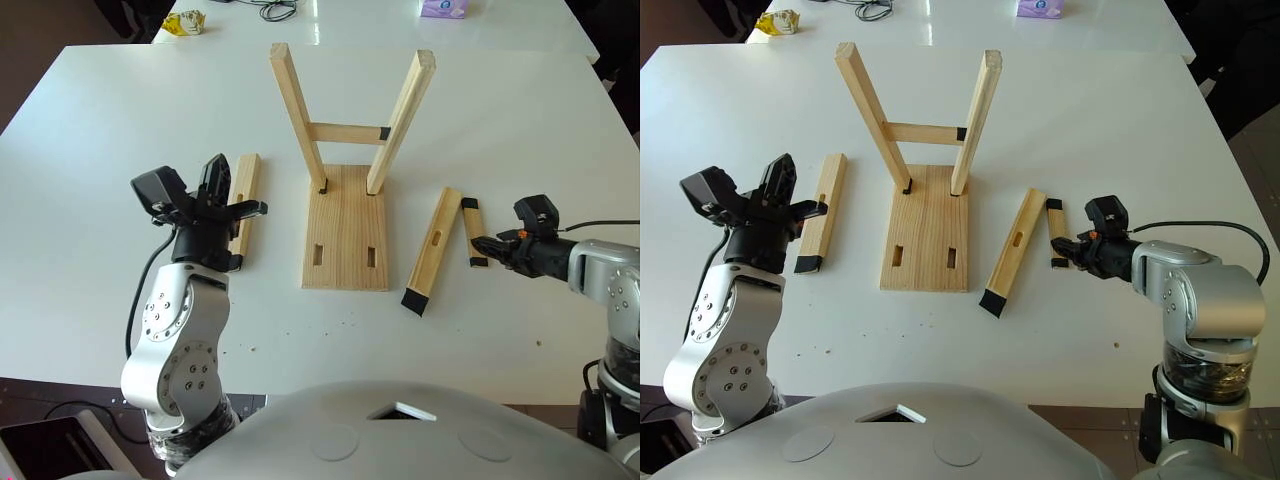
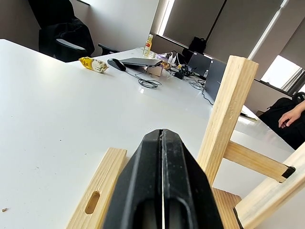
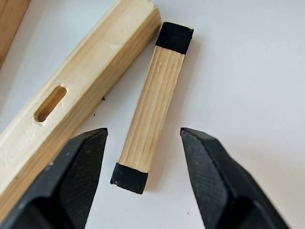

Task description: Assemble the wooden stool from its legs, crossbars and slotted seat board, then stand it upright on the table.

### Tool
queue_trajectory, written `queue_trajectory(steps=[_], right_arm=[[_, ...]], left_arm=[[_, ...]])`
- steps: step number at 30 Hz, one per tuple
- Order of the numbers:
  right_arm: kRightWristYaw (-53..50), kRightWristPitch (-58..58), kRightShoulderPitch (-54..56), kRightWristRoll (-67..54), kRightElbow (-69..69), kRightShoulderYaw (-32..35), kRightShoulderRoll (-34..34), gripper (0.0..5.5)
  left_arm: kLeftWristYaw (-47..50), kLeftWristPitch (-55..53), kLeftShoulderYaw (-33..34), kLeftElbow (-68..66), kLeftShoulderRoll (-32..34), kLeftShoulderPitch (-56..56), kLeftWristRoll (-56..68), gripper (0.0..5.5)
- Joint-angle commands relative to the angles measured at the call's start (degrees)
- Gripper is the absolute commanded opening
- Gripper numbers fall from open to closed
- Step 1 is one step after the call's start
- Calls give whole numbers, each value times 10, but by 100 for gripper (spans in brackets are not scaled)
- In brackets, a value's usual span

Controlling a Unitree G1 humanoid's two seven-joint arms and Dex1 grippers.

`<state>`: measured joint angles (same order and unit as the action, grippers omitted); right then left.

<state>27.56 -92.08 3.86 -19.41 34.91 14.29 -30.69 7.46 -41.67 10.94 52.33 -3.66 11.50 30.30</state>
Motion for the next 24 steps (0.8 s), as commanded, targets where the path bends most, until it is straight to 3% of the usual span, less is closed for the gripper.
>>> queue_trajectory(steps=[1,24], right_arm=[[-30,-4,8,-8,-3,-2,17,283],[-154,-3,-39,9,17,1,103,283]], left_arm=[[5,9,-7,-16,-5,9,2,0],[-3,-4,14,-43,45,3,47,0]])
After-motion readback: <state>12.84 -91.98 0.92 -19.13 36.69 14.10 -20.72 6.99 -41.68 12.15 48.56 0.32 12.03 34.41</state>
